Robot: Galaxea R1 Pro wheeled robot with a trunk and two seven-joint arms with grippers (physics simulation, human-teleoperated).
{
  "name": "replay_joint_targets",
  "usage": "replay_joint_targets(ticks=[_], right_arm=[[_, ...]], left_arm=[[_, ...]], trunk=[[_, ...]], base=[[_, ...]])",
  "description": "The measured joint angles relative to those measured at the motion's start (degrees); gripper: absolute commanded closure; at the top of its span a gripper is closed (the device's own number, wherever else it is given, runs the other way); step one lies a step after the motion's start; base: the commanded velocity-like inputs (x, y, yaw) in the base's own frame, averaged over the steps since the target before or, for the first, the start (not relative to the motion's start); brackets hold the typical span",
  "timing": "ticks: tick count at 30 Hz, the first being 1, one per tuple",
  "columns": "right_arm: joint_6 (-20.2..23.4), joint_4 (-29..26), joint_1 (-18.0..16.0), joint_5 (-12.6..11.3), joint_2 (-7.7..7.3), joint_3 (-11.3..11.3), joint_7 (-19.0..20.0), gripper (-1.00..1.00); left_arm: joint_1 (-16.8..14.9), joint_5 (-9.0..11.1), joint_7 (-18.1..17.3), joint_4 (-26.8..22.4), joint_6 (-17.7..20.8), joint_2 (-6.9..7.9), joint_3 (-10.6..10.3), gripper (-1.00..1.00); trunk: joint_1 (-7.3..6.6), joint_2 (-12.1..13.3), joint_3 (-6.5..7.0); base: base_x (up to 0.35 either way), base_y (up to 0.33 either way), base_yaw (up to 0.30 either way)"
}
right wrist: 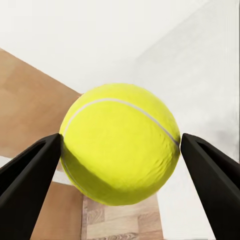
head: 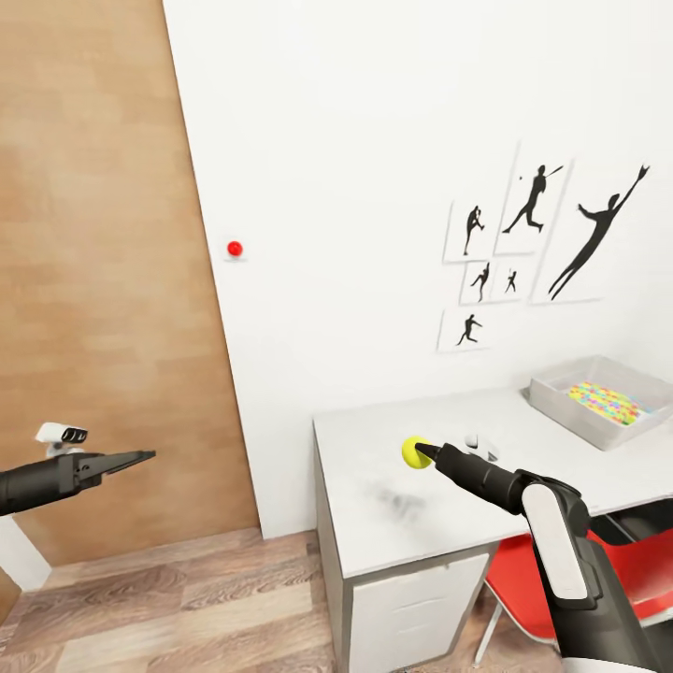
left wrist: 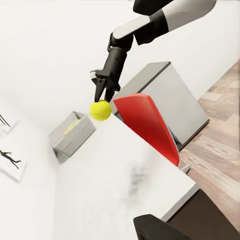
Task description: Put all the toys in the child's room - the three board games (two on the bed and one on the table), the two jigsaw puzzles on the table, and the tennis ball on the table - inside the toy box on the table in the child's room.
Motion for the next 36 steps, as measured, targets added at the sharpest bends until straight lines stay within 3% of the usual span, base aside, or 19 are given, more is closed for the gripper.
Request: replay_joint_targets(ticks=[13, 20, 26, 30, 36], right_arm=[[0.00, 0.01, -0.01, -0.01, -0.03, 0.01, 0.00, 1.00], [-0.26, 0.02, 0.05, 0.06, 0.01, 0.01, 0.00, 1.00], [-2.18, 1.94, -1.88, 0.83, -1.75, 1.95, 1.80, 1.00], [-3.45, 3.22, -3.17, 0.83, -1.75, 3.13, 3.09, 1.00], [-5.38, 5.14, -5.09, 0.97, -1.75, 3.14, 5.11, 1.00]], left_arm=[[0.00, 0.00, 0.01, -0.01, 0.01, 0.02, 0.01, -1.00], [-0.01, 0.01, 0.01, -0.02, 0.01, 0.04, 0.02, -1.00], [0.04, -0.23, 0.01, 0.42, -0.34, -1.61, 1.07, -1.00], [0.04, -0.23, 0.01, 0.42, -0.34, -1.62, 1.07, -1.00], [0.04, -0.23, 0.01, 0.42, -0.34, -1.62, 1.07, -1.00]], trunk=[[0.00, 0.00, -0.28], [0.00, 0.00, -0.30], [0.00, 0.00, -0.30], [0.00, 0.00, -0.30], [0.00, 0.00, -0.30]], base=[[0.000, 0.000, -0.233], [0.000, 0.000, -0.023], [0.000, 0.000, 0.000], [0.000, 0.000, 0.000], [0.000, 0.000, 0.000]])
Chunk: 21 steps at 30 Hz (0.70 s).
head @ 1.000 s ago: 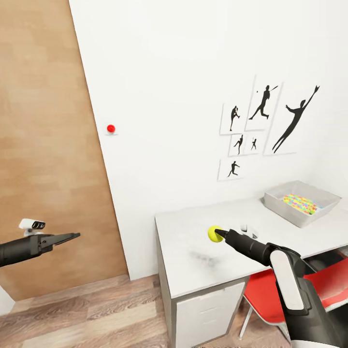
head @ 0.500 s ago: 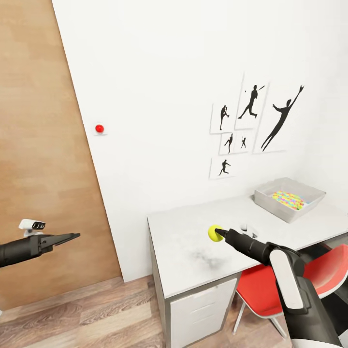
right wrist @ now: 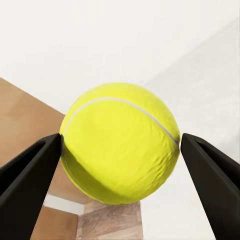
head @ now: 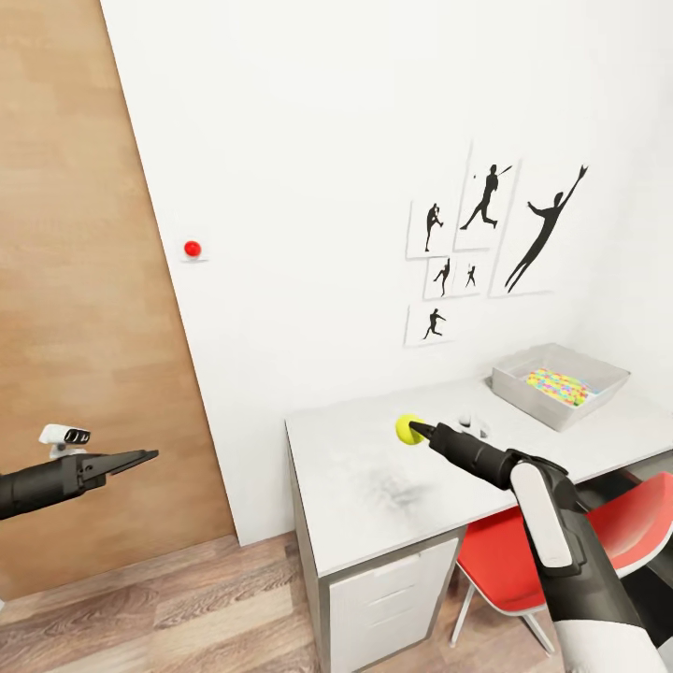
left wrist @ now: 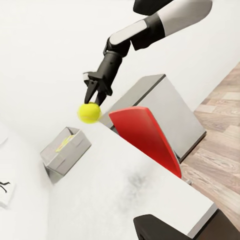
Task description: Put all the toys in the child's room - the three board games (two on the bed and one on the table), the two jigsaw puzzles on the table, and the tennis ball on the table - inside the toy box on the table in the child's room.
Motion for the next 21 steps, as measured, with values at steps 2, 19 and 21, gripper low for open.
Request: replay_joint_targets(ticks=[2, 19, 21], right_arm=[[-0.64, 0.64, -0.64, 0.03, 0.00, 0.00, 0.67, 1.00], [-4.19, 4.82, -0.30, -0.43, 0.96, -0.96, 5.00, 1.00], [-3.55, 4.18, 0.35, -0.66, 1.61, -1.60, 4.33, 1.00]], left_arm=[[0.00, 0.00, 0.00, 0.00, 0.00, 0.00, 0.00, -1.00], [0.00, 0.10, 0.00, -0.02, 0.12, 0.06, -0.61, -1.00], [0.00, 0.13, 0.00, -0.02, 0.15, 0.07, -0.78, -1.00]], trunk=[[0.00, 0.00, 0.00], [0.00, 0.00, 0.00], [0.00, 0.00, 0.00]], base=[[0.000, 0.000, 0.000], [0.000, 0.000, 0.000], [0.000, 0.000, 0.000]])
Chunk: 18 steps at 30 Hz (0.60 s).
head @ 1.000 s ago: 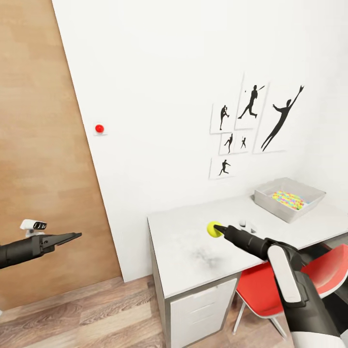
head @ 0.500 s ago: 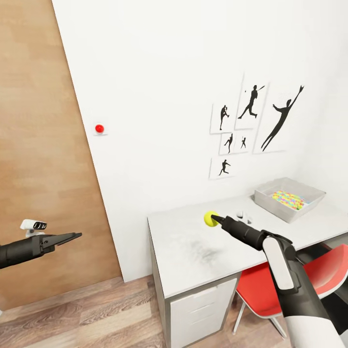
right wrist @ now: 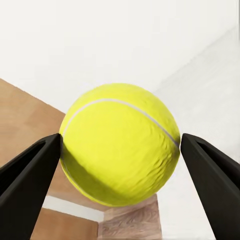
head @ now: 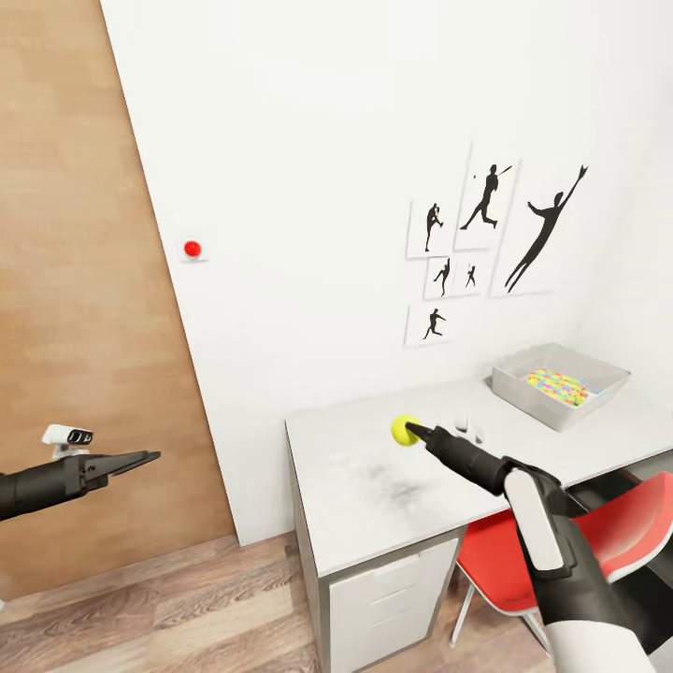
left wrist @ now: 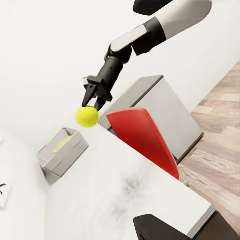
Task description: Put all the toys in the child's room - the three board games (two on the bed and one on the table), the two jigsaw puzzles on the table, and the tennis ball on the table - inside the toy box on the table in the child's room.
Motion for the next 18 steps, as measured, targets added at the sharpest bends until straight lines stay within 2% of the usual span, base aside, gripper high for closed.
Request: replay_joint_targets(ticks=[1, 2, 3, 6, 13, 18], right_arm=[[0.32, -0.32, 0.32, -0.05, 0.32, -0.32, -0.33, 1.00], [8.24, -8.09, 4.48, -0.28, 1.69, -1.03, -7.76, 1.00], [8.80, -8.95, 4.94, -0.39, 1.85, -1.13, -8.10, 1.00], [9.15, -9.60, 5.15, -0.42, 1.87, -1.28, -7.41, 1.00], [9.33, -9.90, 5.25, -0.31, 1.70, -1.43, -4.72, 1.00], [9.34, -9.92, 5.27, -0.31, 1.69, -1.46, -4.41, 1.00]], left_arm=[[0.00, 0.00, 0.00, -0.01, 0.01, 0.00, -0.02, -1.00], [0.01, 0.01, 0.00, -0.03, 0.02, 0.01, -0.04, -1.00], [0.00, 0.01, 0.00, -0.02, 0.02, 0.01, -0.06, -1.00], [0.00, 0.01, 0.00, -0.03, 0.02, 0.01, -0.08, -1.00], [0.00, 0.03, 0.00, -0.06, 0.04, 0.01, -0.10, -1.00], [-0.01, 0.04, -0.01, -0.06, 0.03, 0.00, -0.14, -1.00]], trunk=[[0.00, 0.00, 0.00], [-0.01, -0.02, -0.01], [0.00, -0.01, 0.00], [0.00, 0.00, 0.00], [0.00, 0.00, 0.00], [0.00, 0.00, 0.16]], base=[[0.000, 0.000, 0.000], [0.000, 0.000, 0.000], [0.000, 0.000, 0.000], [0.000, -0.035, 0.000], [0.000, -0.184, -0.003], [0.000, -0.038, -0.111]])
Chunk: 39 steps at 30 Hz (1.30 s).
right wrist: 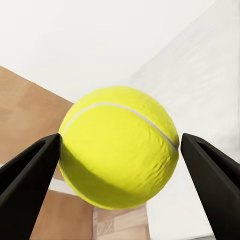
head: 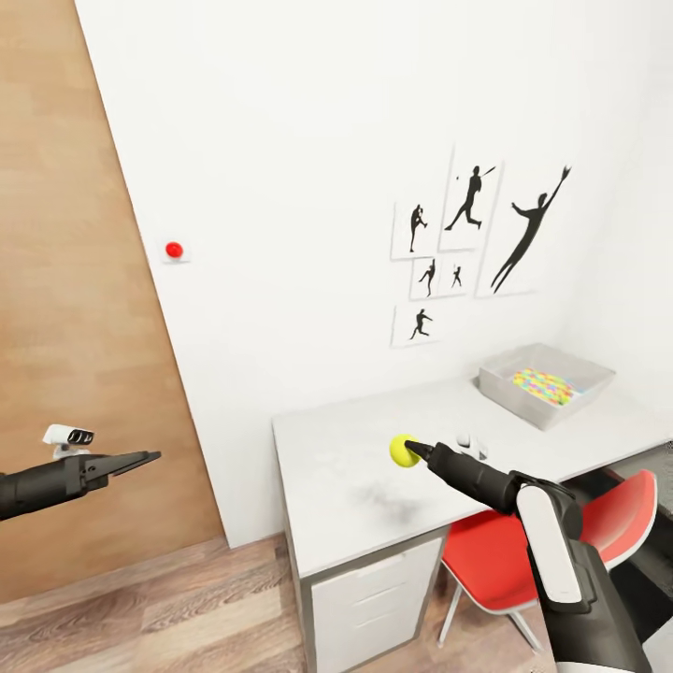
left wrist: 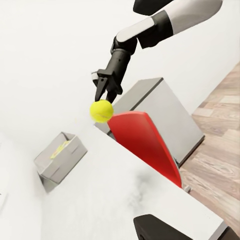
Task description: Put all the toys in the child's room - the three board games (two on the bed and one on the table), the two jigsaw puzzles on the table, and the tennis ball on the table - inside the toy box on the table in the child's room.
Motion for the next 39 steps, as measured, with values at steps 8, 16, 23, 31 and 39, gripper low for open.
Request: replay_joint_targets(ticks=[8, 16, 23, 31, 39], right_arm=[[0.01, 0.06, 0.00, 0.00, -0.06, -0.07, 0.13, 1.00], [0.05, 0.45, 0.00, -0.11, -0.25, -0.37, 7.79, 1.00], [-0.04, 2.06, 0.00, 0.47, -0.39, -0.71, 13.27, 1.00], [-0.07, 2.20, -0.01, 0.50, -0.40, -0.76, 13.60, 1.00], [-0.12, 2.26, -0.03, 0.51, -0.40, -0.75, 13.63, 1.00]], left_arm=[[0.00, -0.01, 0.00, 0.01, 0.01, 0.00, 0.01, -1.00], [0.00, -0.02, 0.00, 0.01, 0.05, 0.00, 0.00, -1.00], [0.00, 0.03, 0.00, 0.00, 0.07, 0.00, -0.04, -1.00], [-0.01, 0.05, 0.00, 0.01, 0.09, 0.00, -0.06, -1.00], [0.00, -0.03, 0.01, -0.02, 0.09, 0.01, -0.04, -1.00]], trunk=[[0.00, 0.00, 0.52], [0.00, 0.00, 1.07], [0.00, 0.00, 1.55], [0.00, -0.02, 2.06], [0.01, -0.05, 2.38]], base=[[0.000, -0.037, -0.177], [0.000, -0.085, -0.182], [0.000, -0.004, -0.183], [0.000, -0.060, -0.183], [0.000, -0.121, -0.094]])
